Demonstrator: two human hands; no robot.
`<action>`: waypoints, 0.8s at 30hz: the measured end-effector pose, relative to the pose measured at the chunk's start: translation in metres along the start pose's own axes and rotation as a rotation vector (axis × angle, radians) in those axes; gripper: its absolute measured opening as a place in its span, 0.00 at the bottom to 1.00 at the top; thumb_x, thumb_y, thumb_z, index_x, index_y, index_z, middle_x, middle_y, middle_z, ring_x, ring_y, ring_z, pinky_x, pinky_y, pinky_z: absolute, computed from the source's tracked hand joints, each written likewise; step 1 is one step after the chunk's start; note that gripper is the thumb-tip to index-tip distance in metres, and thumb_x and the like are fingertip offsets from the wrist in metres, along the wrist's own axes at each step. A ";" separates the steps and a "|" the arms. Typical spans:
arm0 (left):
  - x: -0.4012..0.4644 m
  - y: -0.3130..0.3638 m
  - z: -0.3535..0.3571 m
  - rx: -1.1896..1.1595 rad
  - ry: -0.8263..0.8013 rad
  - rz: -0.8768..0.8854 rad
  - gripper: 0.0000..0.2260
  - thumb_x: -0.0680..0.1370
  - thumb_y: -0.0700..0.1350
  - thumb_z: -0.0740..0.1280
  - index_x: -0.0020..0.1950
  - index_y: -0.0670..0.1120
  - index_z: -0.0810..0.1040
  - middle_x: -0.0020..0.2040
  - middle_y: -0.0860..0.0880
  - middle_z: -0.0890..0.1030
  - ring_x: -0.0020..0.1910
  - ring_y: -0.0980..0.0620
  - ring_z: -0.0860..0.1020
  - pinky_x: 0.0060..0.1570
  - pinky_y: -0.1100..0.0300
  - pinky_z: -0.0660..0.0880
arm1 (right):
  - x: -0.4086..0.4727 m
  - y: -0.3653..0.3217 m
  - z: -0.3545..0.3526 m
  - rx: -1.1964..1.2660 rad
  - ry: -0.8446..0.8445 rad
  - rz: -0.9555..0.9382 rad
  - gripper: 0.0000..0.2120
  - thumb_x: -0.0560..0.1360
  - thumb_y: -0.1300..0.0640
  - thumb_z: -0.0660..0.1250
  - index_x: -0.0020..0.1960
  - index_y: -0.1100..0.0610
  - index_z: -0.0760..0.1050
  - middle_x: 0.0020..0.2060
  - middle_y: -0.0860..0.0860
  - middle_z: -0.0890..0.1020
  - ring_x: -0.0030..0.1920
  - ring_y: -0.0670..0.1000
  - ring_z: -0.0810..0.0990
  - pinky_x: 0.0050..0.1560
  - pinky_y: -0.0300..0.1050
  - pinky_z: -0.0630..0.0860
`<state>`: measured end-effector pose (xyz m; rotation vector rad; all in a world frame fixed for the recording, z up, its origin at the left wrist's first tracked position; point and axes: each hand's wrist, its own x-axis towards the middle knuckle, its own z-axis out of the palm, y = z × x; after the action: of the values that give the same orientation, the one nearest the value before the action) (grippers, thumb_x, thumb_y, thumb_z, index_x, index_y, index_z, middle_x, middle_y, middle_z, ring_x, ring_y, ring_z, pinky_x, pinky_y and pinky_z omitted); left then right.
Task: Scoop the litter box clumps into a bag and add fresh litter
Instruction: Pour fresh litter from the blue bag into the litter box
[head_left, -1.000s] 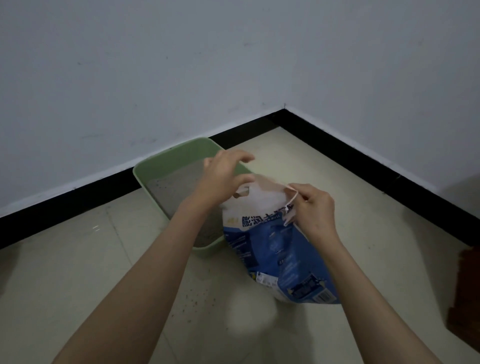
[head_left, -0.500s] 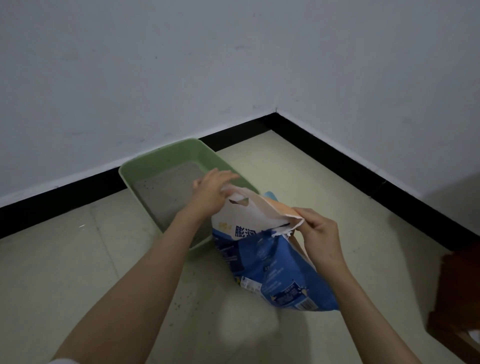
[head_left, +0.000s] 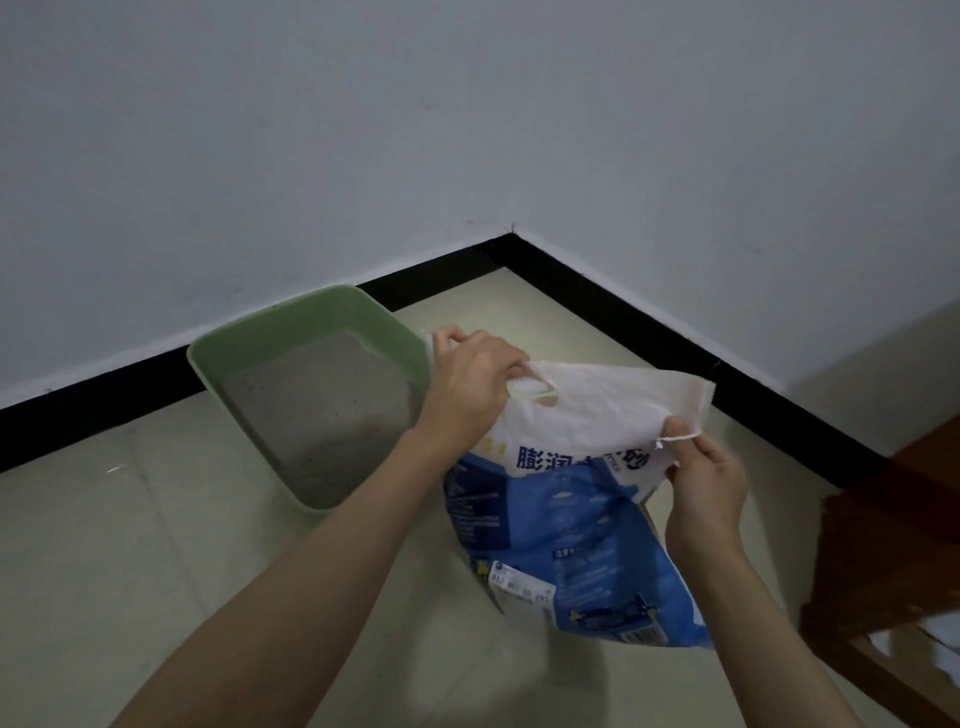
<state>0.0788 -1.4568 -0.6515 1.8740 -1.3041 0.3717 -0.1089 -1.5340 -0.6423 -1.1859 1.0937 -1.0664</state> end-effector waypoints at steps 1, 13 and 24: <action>0.001 0.008 0.002 0.005 -0.007 0.039 0.08 0.73 0.39 0.65 0.40 0.46 0.83 0.37 0.51 0.83 0.39 0.48 0.78 0.44 0.60 0.52 | 0.002 -0.003 -0.004 0.003 0.055 0.005 0.06 0.77 0.60 0.64 0.44 0.60 0.78 0.31 0.48 0.76 0.34 0.46 0.73 0.31 0.35 0.73; 0.000 0.106 0.043 -0.089 -0.084 0.402 0.09 0.67 0.33 0.70 0.42 0.45 0.82 0.36 0.50 0.81 0.38 0.49 0.77 0.50 0.56 0.59 | 0.005 -0.064 -0.083 -0.570 0.105 -0.435 0.12 0.78 0.58 0.60 0.61 0.55 0.75 0.52 0.45 0.75 0.51 0.43 0.73 0.55 0.39 0.70; -0.013 0.122 0.050 -0.066 -0.178 0.510 0.08 0.64 0.36 0.75 0.38 0.47 0.82 0.33 0.52 0.81 0.37 0.50 0.78 0.49 0.56 0.58 | 0.014 -0.071 -0.084 -1.211 -0.587 -0.194 0.27 0.78 0.61 0.60 0.74 0.49 0.57 0.73 0.50 0.61 0.69 0.52 0.65 0.70 0.50 0.65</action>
<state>-0.0441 -1.5039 -0.6371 1.5280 -1.8947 0.4218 -0.1932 -1.5660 -0.5769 -2.3898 1.1383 -0.0172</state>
